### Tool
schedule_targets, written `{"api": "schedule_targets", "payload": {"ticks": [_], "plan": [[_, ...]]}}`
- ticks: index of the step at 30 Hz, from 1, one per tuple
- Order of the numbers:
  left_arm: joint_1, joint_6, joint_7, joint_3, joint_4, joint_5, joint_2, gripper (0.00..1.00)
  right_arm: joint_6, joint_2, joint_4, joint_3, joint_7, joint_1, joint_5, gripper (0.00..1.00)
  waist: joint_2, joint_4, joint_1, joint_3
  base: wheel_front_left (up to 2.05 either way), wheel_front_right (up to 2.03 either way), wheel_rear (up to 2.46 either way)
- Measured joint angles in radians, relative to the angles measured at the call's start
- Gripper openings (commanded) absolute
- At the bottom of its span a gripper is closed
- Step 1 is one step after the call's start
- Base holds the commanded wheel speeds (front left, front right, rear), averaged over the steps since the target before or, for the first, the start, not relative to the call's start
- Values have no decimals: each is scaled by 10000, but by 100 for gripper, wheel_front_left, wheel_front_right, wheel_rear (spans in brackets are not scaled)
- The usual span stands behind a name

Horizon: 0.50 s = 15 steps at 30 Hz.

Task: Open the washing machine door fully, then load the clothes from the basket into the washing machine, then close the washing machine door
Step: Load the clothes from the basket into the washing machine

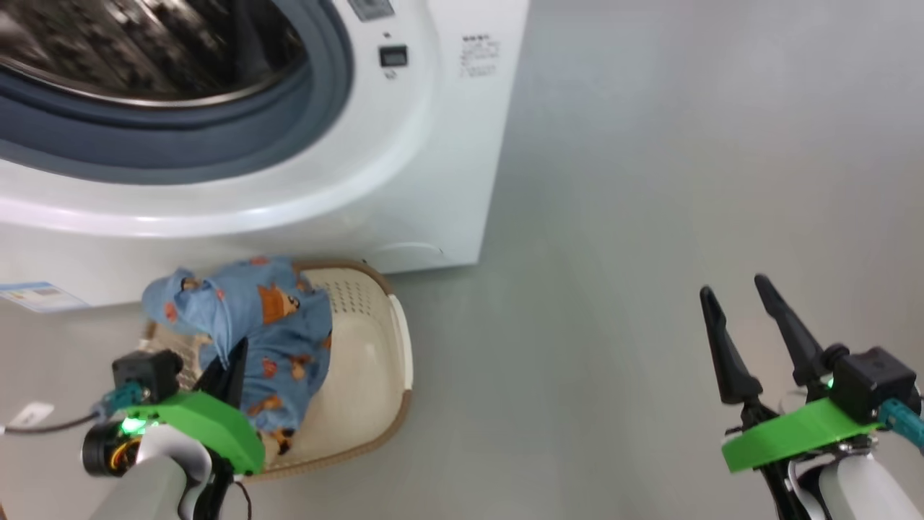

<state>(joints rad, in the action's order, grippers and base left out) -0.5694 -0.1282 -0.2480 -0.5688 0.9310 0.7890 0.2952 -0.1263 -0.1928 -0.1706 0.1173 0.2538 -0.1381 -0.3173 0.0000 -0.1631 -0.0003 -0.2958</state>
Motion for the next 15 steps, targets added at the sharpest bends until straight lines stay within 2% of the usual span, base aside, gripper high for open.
{"api": "schedule_targets", "payload": {"ticks": [7,15], "plan": [[1144,148,0,1735,-1310,-1666,-142,0,0,-63,10,-251,0,540,-2,100,0,479,1,879,0,0,0],[2499,150,-2,3590,-2909,-3103,-502,0,0,-88,15,-345,-2,956,-10,100,0,924,2,1584,0,0,0]]}}
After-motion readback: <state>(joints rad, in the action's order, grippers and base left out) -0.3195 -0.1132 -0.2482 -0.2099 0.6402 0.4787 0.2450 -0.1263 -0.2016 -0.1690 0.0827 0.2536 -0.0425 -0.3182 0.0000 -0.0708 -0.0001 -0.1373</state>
